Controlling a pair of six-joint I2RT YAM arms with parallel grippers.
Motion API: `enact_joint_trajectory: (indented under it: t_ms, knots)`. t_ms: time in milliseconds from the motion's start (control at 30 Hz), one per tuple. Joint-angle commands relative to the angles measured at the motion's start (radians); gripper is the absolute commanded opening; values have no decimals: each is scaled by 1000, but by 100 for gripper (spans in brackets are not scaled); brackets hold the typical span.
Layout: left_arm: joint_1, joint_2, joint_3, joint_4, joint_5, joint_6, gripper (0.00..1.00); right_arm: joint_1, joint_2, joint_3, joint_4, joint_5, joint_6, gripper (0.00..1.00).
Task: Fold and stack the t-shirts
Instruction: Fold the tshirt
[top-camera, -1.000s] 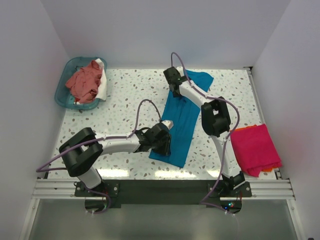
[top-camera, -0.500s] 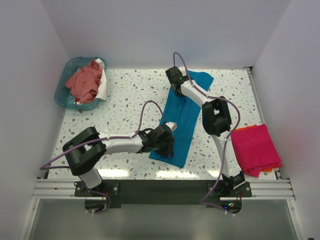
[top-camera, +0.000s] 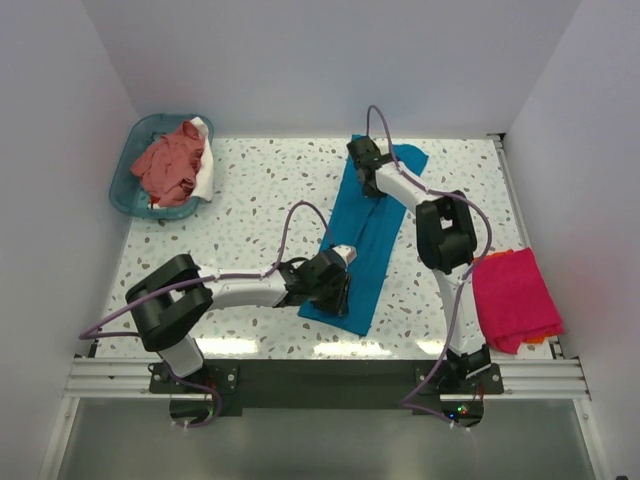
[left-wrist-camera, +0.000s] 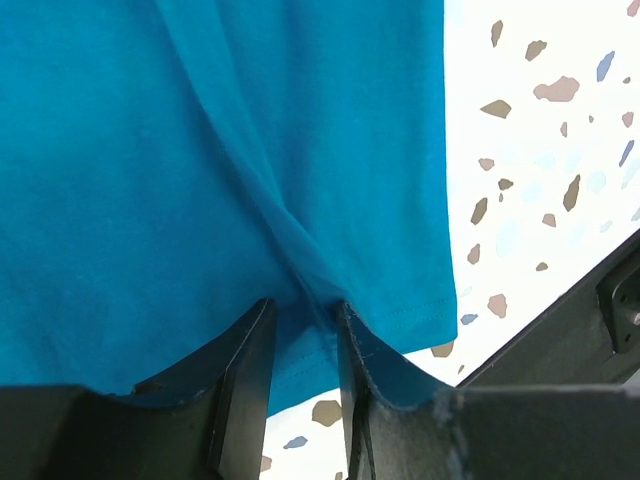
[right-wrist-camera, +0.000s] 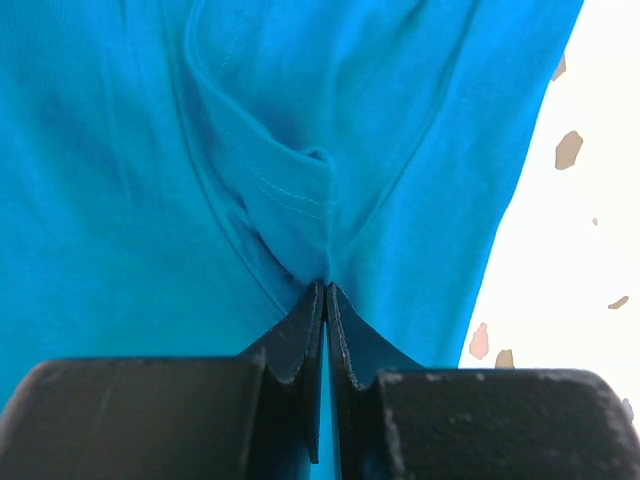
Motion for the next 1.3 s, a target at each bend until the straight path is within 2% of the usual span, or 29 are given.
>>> enact_joint_trajectory:
  t_ms: [0, 167, 600, 700, 800, 933, 1100, 1267]
  knots:
    - [-14, 3, 33, 28, 16, 21, 35, -40, -97, -31, 45, -47, 58, 5]
    - [-18, 0, 31, 28, 18, 27, 30, -95, -130, -98, 82, -161, 114, 4]
    - [-27, -15, 31, 14, 25, 32, 29, -207, -148, -219, 217, -471, 210, 5]
    - [-29, -41, 36, 4, 28, 34, 31, -221, -165, -245, 244, -500, 214, 11]
    - [-29, -79, 53, -18, 15, 38, 39, -222, -183, -244, 245, -503, 200, 18]
    - [-27, -124, 88, -67, -31, 46, 50, -222, -223, -247, 241, -483, 190, 35]
    - [-23, -121, 117, -140, -175, 37, 51, -221, -279, -247, 260, -437, 173, 42]
    - [-8, -22, 152, -208, -272, 63, 45, -204, -197, -86, 179, -382, 124, 42]
